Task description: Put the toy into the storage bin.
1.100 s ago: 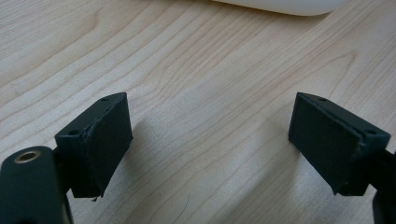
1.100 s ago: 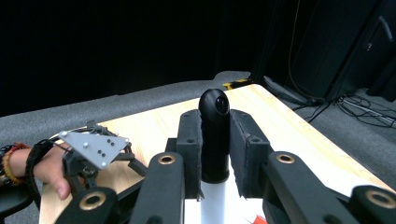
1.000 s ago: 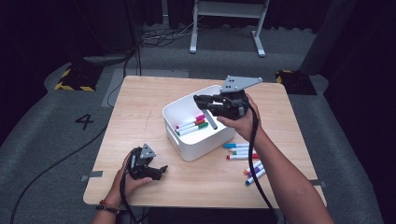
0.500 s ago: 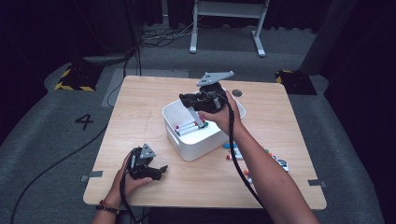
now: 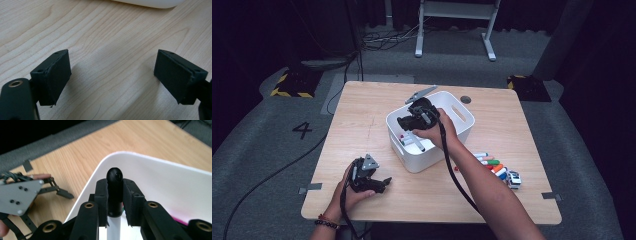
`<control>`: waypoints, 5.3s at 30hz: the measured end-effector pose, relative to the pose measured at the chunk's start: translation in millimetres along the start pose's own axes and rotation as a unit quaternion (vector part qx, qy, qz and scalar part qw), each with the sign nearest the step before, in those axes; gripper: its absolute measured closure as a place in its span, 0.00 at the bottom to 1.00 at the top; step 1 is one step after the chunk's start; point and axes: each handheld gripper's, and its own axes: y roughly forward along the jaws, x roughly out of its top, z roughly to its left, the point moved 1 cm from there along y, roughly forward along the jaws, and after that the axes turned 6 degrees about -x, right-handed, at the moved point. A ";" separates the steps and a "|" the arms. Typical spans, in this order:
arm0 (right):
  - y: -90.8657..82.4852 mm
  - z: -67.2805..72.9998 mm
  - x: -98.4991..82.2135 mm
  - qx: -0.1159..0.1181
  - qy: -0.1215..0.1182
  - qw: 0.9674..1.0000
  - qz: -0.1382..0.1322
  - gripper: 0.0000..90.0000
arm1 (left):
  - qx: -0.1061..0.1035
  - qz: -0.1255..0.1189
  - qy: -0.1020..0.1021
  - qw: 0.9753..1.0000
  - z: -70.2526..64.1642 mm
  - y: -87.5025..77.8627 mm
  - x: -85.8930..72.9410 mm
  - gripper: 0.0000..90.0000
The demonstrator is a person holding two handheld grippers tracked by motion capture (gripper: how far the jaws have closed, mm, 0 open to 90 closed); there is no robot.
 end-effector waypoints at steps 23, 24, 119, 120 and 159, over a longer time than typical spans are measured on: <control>3.2 3.6 -13.1 -0.011 -0.032 0.999 0.032 0.83 | -0.001 0.001 0.000 1.000 -0.2 -0.2 -0.1 0.16; -2.2 4.6 -14.1 -0.003 -0.026 0.999 0.025 0.82 | 0.001 0.001 0.001 1.000 0.0 -0.2 -0.2 0.16; -128.3 -23.5 -340.4 0.007 -0.031 0.999 0.010 0.81 | 0.004 -0.002 -0.001 1.000 -0.5 -0.2 0.0 0.16; -128.6 -23.4 -341.2 0.008 -0.034 0.999 0.008 0.82 | 0.006 -0.001 0.001 1.000 -0.3 -0.5 0.1 0.16; -170.7 -30.0 -211.4 -0.030 -0.067 0.991 -0.116 0.83 | 0.004 -0.001 -0.001 1.000 -0.5 -0.1 0.2 0.16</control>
